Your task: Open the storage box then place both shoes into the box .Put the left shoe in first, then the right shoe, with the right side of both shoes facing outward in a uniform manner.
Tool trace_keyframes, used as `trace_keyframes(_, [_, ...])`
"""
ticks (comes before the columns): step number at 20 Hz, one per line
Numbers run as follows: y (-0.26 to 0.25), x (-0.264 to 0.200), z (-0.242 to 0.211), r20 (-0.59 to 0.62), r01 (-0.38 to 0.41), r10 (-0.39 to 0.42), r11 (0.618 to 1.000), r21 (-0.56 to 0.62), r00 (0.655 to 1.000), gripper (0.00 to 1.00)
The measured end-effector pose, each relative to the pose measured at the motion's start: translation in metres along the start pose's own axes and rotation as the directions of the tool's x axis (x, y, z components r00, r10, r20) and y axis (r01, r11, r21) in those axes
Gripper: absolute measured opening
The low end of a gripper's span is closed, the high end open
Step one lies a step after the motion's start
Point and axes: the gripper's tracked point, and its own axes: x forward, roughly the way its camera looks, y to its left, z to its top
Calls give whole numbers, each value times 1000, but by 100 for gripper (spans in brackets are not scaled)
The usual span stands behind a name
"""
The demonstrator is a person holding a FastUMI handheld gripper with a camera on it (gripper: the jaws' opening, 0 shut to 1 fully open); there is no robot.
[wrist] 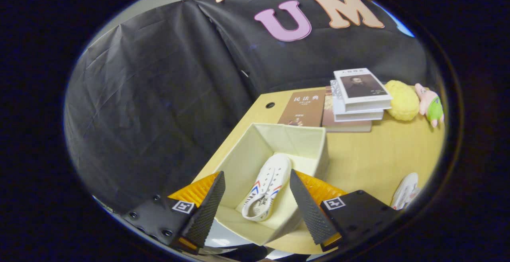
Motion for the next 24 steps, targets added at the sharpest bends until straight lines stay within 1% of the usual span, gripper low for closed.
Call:
trace_keyframes(3, [-38, -20, 4, 38, 62, -61, 998, -21, 997, 100])
trace_keyframes(6, [-79, -45, 3, 59, 143, -140, 988, -59, 988, 100])
trace_keyframes(9, [-117, -67, 0, 80, 229, -222, 970, -84, 972, 100])
trace_keyframes(13, [-165, -90, -7, 91, 321, -313, 942, -97, 945, 100])
trace_keyframes(14, [-175, -102, -10, 87, 340, -332, 936, -96, 939, 100])
trace_keyframes(18, [-220, -118, -23, 64, 397, -392, 915, -72, 918, 100])
trace_keyframes(24, [-277, -139, -58, -5, 462, -463, 885, -59, 886, 100])
